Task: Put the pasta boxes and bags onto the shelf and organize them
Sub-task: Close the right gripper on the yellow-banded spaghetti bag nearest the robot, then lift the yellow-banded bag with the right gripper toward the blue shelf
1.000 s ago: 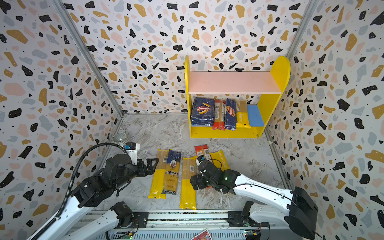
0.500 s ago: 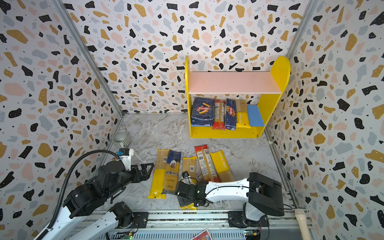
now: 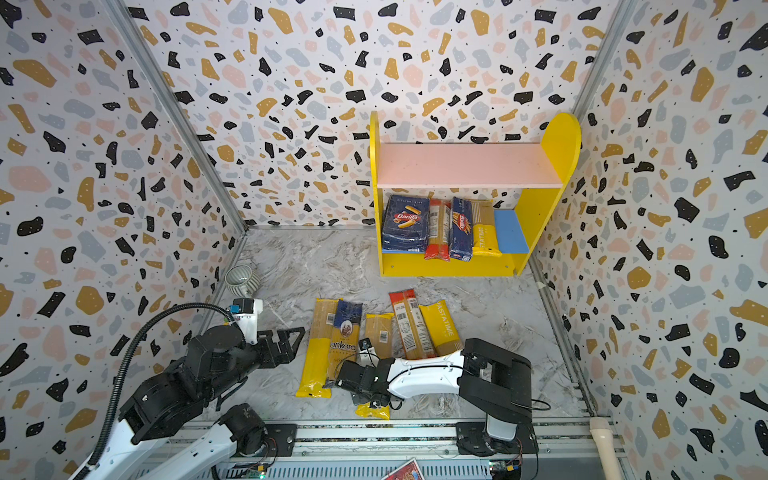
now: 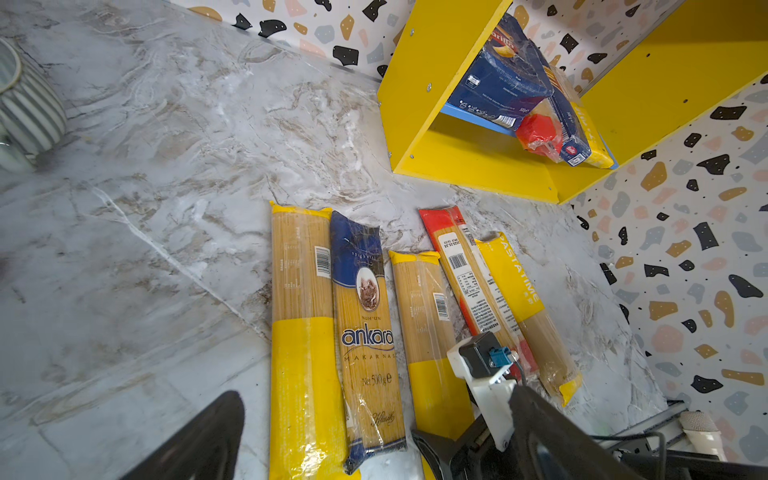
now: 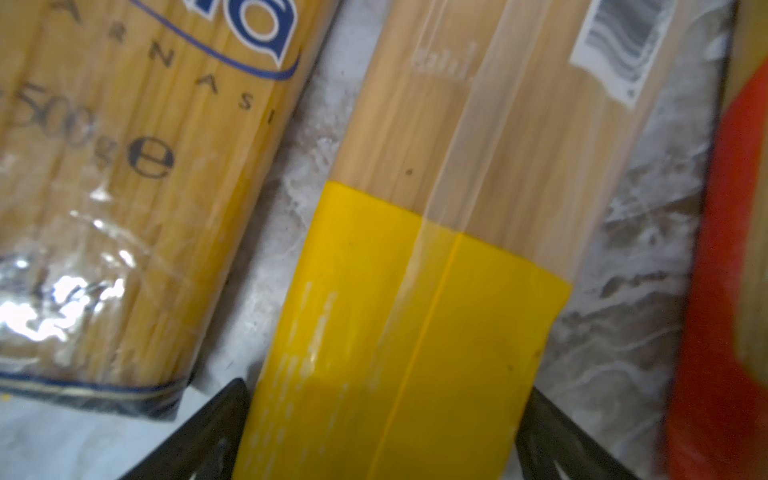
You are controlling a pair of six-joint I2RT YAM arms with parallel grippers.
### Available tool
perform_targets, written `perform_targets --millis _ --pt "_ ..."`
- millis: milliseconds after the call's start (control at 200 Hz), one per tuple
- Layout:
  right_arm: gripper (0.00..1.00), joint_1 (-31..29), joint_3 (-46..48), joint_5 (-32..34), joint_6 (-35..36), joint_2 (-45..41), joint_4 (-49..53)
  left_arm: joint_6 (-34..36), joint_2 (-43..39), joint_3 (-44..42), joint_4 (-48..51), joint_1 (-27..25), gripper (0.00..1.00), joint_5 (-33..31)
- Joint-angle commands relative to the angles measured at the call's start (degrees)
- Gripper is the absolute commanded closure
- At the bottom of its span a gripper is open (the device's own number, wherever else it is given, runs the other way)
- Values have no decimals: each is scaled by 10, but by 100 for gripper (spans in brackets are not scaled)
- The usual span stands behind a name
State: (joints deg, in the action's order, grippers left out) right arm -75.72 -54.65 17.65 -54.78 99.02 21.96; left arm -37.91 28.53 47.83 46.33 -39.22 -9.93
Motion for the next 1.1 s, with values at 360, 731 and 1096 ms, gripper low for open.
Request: perform_targets --millis 360,731,1096 --pt "67 110 130 -160 82 -63 -116 20 2 37 -1 2 1 -12" --pt "76 284 240 -480 129 -221 -344 23 67 65 -7 2 0 -34" --pt "81 417 240 -648 131 -288 -394 40 184 109 -64 2 0 -18"
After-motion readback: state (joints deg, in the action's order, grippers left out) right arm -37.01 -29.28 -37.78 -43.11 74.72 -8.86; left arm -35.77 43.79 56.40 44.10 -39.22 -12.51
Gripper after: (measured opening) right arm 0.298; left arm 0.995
